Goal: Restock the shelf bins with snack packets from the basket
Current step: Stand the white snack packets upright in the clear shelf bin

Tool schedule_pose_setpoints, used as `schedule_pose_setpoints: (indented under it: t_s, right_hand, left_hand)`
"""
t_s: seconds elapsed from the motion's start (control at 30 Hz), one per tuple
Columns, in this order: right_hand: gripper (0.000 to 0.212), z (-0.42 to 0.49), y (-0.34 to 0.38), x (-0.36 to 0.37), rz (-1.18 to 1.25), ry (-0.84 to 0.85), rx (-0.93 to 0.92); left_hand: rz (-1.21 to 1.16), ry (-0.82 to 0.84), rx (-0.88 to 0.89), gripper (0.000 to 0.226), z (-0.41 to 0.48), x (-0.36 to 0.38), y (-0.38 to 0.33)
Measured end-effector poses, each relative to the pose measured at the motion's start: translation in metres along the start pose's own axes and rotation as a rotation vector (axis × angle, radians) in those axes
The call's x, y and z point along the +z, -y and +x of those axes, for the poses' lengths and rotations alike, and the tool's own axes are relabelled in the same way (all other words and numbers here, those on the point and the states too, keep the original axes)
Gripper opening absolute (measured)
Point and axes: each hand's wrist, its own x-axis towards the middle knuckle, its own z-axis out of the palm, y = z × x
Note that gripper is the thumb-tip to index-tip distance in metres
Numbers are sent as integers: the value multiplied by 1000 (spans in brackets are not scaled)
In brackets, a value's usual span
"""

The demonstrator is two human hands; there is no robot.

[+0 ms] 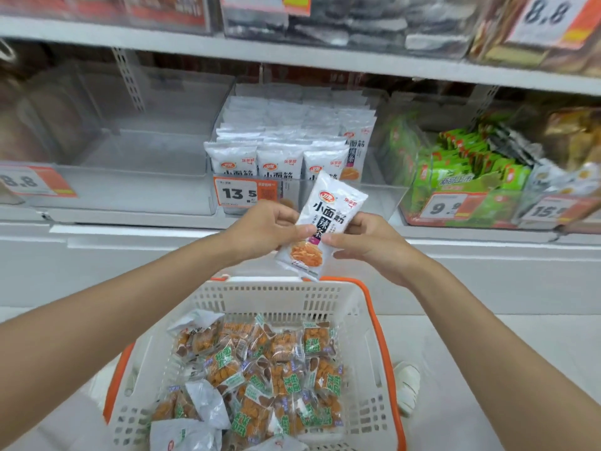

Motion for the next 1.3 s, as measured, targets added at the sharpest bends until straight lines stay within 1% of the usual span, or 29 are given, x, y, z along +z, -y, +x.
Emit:
schedule_pose_setpoints:
  t_s: [0.1,0.2,0.27,0.33,0.4,0.53,0.6,0.67,0.73,0.77,0.9,1.03,1.13,1.17,1.23,1.3]
  right_hand:
    - [24,0,26,-22,-124,-126,-138]
    - [25,-3,58,-47,-229,-300,-287]
    - [25,-4,76,-62,-282,-413,-358]
    - [23,-1,87,-73,-406,-537,-388]
    - [22,11,89,-79,-506,-587,-369]
    - [28,61,75,-82,-682,-604,-215]
    - [31,88,67,-82,-741,-582,-124]
    - [29,111,60,-83,-733,-536,-55]
    - [30,130,53,-84,-695,-507,7]
    - [31,138,50,-85,-675,-495,37]
    - [30,164,36,-86,-651,-439,134]
    - [33,176,29,-88,-601,-420,169]
    - [22,180,27,-89,-536,-403,160]
    - [16,180,27,-87,-523,-394,151]
    - [8,180,27,-84,-526,-367,131]
    - [9,179,27,-83,-512,-366,114]
  left_hand:
    - [-9,-12,146,26,16,6,-35]
    - [12,-58,312,21,37,11,-76]
    - [44,-74,389,19,52,11,-101]
    - [95,-71,439,18,72,10,-119]
    - [159,-66,432,21,93,6,-127]
    - [352,-87,351,19,132,-12,-119]
    - [459,-125,315,18,147,-20,-114]
    - [591,-149,278,20,159,-25,-111]
    - [684,-154,240,16,173,-26,-105]
    - [701,-161,224,15,180,-26,-101]
    - [700,-211,182,24,198,-24,-95]
    - [655,-238,200,26,201,-23,-93]
    - [613,-246,277,34,199,-24,-87]
    - [628,-238,294,32,198,-24,-85]
    - [697,-213,302,20,197,-25,-84]
    - [761,-204,297,17,194,-24,-86]
